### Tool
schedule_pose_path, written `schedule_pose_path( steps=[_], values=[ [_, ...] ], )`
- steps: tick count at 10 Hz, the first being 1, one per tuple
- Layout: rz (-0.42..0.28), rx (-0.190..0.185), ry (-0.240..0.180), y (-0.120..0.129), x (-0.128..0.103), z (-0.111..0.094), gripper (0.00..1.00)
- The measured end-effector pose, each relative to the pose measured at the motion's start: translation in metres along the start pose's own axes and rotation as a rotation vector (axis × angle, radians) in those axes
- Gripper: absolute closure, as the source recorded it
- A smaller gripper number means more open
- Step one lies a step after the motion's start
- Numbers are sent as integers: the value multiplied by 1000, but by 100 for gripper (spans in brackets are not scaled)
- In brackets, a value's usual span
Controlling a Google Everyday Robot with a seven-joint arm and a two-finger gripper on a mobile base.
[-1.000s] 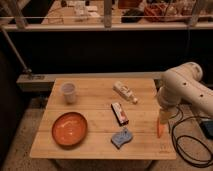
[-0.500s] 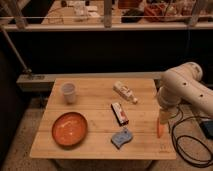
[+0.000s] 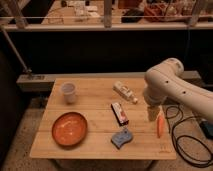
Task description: Pick up the ceramic cup
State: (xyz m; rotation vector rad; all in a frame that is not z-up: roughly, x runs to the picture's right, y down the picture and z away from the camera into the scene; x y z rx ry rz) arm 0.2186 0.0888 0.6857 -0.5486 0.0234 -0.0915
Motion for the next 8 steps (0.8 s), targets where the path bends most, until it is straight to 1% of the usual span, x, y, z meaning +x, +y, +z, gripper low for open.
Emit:
schedule_pose_path(
  steps=[1, 2, 5, 6, 8],
  values=[
    [-15, 4, 4, -4, -3, -1, 20],
    [-37, 8, 7, -8, -12, -2, 20],
    [-100, 27, 9, -24, -49, -5, 20],
    [-120, 33, 12, -29, -58, -5, 20],
    [-177, 45, 18, -39, -84, -4, 20]
  ],
)
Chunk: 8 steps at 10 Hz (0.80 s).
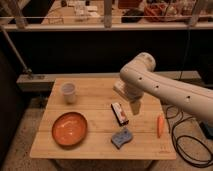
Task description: Pick up the ceramic cup
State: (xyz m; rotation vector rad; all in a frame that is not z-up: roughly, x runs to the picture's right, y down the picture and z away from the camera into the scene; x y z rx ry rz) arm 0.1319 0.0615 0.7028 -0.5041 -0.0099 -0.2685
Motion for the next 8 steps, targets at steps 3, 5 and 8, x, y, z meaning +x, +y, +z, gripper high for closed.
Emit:
schedule_pose_path(
  steps=[3, 5, 8],
  values=[
    [-62, 14, 14, -17, -24, 2, 20],
    [-95, 27, 18, -31, -44, 4, 20],
    [-139, 34, 27, -43, -59, 7, 20]
  ],
)
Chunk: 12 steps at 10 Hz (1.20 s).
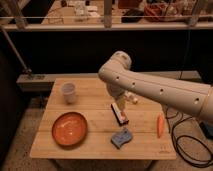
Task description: Pick up the ceramic cup
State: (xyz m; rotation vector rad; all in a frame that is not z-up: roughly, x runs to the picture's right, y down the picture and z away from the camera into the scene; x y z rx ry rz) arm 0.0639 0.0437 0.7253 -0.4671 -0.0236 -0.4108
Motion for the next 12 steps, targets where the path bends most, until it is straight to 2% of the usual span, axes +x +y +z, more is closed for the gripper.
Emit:
schedule_pose_path(
  steps=[7, 10, 12],
  values=[
    [-129, 42, -15, -47, -56, 11, 20],
    [-171, 54, -25, -56, -66, 18, 20],
    [-210, 67, -36, -67, -84, 22, 20]
  ],
)
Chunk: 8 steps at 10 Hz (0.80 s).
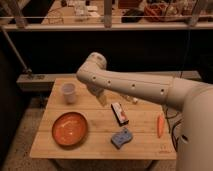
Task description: Pick up the ceramic cup
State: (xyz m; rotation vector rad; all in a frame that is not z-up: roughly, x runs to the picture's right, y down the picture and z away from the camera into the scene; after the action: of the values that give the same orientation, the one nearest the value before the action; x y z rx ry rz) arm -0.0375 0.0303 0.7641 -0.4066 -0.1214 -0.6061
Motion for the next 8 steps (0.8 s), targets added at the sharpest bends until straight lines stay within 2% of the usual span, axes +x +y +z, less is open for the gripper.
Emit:
schedule_pose_path(
  steps=[8],
  values=[
    [-120, 54, -26, -43, -32, 19, 20]
  ],
)
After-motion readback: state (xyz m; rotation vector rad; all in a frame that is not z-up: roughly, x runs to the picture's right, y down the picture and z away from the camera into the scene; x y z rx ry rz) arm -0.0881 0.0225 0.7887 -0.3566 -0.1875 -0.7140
